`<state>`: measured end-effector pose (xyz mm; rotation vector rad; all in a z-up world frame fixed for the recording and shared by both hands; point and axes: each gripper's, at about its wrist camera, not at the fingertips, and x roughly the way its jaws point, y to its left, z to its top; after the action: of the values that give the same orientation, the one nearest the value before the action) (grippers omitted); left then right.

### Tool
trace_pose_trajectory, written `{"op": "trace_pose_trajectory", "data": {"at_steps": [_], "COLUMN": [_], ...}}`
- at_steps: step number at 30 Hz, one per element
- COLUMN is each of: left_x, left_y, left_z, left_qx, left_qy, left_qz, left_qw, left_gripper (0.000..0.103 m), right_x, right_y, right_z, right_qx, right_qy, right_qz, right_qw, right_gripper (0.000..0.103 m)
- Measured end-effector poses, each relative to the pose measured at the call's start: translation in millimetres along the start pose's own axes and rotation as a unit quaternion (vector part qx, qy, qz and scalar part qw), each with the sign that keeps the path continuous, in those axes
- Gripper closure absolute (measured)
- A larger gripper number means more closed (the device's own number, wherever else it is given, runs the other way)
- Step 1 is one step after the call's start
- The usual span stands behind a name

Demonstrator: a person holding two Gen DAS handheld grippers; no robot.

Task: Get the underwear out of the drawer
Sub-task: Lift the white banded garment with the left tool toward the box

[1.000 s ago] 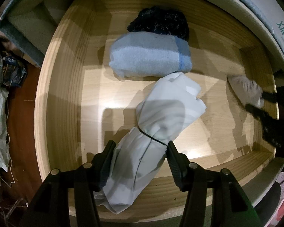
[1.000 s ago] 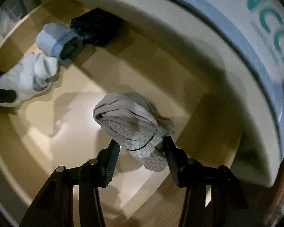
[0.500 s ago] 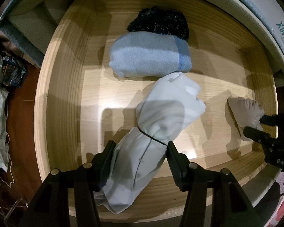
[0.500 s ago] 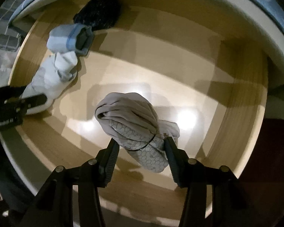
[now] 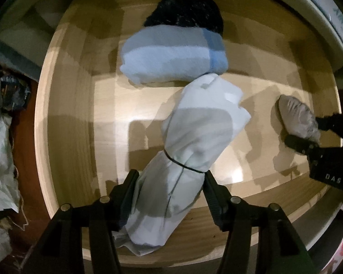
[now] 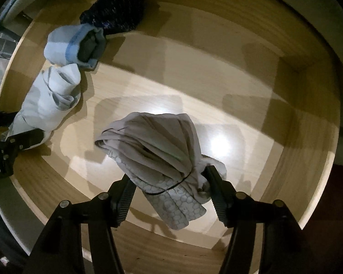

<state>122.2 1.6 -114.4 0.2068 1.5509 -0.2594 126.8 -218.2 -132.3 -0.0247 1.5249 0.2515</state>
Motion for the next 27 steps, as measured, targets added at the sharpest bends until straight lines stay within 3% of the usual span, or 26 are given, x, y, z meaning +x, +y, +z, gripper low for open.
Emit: {"op": "trace_pose_trajectory", "data": {"at_steps": [13, 23, 27], "left_x": [16, 13, 14], "left_y": [-11, -21, -18], "left_z": [23, 27, 13], "left_qx": [-0.004, 0.001, -0.003], "left_qy": [0.06, 0.046, 0.036], "left_qz": [0.028, 0.036, 0.032], "left_qw": [0.9978, 0.9983, 0.9988], "left_gripper": [0.04, 0.049, 0.053], "right_x": [11, 1, -1], "right_y": [2, 22, 25], "right_z": [-2, -5, -14], "right_qx": [0.001, 0.002, 0.014], "right_qy": [0.007, 0.0, -0.005], "right_qz": [-0.013, -0.025, -0.019], "right_qw": [1.0, 1.0, 1.0], "right_gripper": [0.044, 0.055, 0.057]}}
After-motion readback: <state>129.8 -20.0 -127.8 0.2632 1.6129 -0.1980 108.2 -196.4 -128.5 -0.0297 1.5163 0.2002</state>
